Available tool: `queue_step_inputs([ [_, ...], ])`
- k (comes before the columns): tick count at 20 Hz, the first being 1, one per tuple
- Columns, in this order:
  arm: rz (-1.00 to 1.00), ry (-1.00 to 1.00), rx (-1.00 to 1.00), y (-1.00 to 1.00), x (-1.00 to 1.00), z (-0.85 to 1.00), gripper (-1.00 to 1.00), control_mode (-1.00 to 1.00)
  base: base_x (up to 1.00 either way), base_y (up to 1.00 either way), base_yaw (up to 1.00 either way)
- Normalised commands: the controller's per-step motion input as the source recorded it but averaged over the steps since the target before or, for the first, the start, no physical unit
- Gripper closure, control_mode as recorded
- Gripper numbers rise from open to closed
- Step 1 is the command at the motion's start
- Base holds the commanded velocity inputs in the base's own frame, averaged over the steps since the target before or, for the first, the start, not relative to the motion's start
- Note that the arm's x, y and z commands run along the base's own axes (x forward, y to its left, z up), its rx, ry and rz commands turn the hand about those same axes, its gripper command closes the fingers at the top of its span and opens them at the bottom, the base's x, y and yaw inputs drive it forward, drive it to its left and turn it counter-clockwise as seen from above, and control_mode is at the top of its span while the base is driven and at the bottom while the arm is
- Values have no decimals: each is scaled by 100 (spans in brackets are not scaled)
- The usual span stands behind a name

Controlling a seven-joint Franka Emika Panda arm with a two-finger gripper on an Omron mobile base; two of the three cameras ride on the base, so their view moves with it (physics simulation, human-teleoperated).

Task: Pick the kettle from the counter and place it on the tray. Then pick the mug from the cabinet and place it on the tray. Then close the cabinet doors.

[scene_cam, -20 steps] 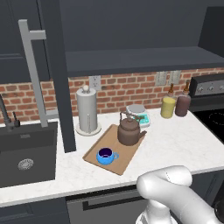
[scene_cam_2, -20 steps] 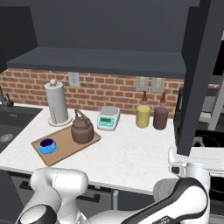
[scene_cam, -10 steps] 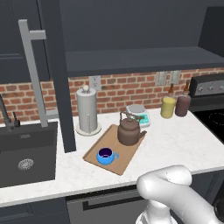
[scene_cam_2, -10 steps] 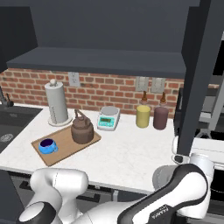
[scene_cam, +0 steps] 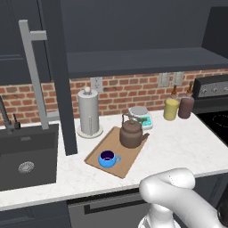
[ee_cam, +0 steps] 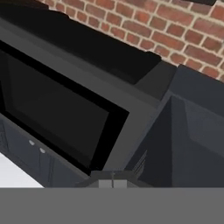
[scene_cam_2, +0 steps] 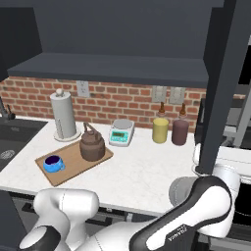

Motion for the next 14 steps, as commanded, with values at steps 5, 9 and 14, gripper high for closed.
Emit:
queue_step_inputs([
  [5, 0, -25, 0, 11, 0, 10, 100, -100, 0, 0, 0],
  [9, 3, -31, -2, 11, -4, 1, 100, -100, 0, 0, 0],
  [14, 2, -28, -5, 24, -3, 2, 100, -100, 0, 0, 0],
])
